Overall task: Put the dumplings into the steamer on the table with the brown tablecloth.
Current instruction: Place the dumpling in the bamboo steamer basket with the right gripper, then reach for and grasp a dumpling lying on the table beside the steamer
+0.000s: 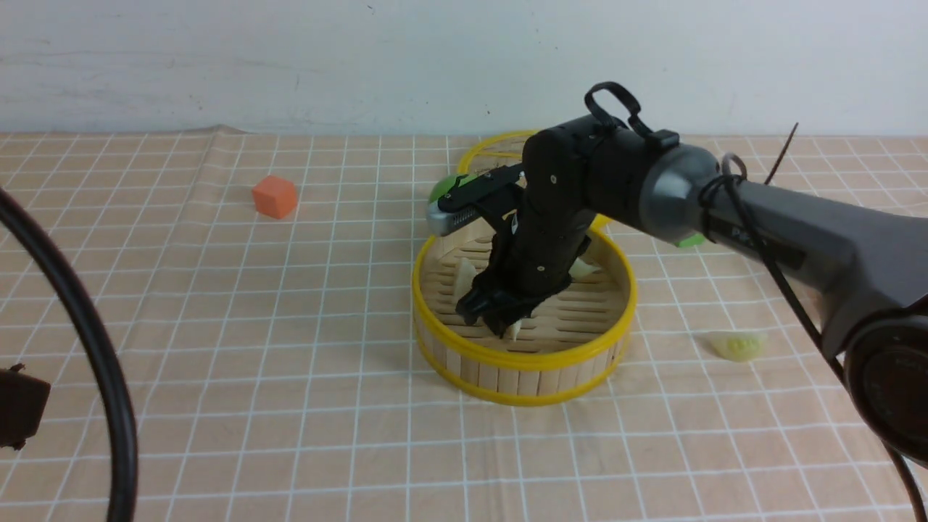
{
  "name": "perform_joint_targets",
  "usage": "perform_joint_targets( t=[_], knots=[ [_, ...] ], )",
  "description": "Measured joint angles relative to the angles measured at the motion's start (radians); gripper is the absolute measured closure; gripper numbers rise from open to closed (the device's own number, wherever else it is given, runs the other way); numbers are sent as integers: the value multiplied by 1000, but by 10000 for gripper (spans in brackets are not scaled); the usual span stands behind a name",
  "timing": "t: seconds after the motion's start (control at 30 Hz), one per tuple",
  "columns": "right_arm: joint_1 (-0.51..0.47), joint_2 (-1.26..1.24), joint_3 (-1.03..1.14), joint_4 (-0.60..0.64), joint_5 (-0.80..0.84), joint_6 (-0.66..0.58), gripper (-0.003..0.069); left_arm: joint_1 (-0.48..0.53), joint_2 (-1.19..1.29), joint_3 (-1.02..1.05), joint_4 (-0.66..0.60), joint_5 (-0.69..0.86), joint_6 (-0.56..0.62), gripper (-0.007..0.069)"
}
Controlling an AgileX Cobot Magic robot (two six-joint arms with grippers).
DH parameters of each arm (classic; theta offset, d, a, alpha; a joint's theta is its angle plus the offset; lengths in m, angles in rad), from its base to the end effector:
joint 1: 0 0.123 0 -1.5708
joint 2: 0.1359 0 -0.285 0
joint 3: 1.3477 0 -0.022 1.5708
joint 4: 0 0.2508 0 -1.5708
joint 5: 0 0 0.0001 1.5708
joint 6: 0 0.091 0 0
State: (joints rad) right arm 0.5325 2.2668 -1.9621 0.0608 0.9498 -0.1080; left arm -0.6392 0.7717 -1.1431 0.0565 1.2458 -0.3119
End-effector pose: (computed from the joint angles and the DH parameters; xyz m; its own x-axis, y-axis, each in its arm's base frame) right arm 0.4250 0.2557 0.1987 -0.7520 -0.5272 -0.3957 -0.5799 0.8145 0.0168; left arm 0.0862 -0.0580 0.4139 -0.7076 0.1656 -0.6869 0.3766 0.9110 -0.1683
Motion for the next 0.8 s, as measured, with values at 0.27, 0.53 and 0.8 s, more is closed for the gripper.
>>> perform_joint_targets(
  t=[0.27,0.53,0.8],
  knots=[
    [-13,-125,-126,-44,266,-61,110,0,0,0,1,-2,0,636],
    [-221,-321,53,-46,280,-153,134,0,-1,0,1,-48,15,636],
    [-360,-314,342,-45,217,-306,141,0,-2,0,1,-89,22,635]
  ],
)
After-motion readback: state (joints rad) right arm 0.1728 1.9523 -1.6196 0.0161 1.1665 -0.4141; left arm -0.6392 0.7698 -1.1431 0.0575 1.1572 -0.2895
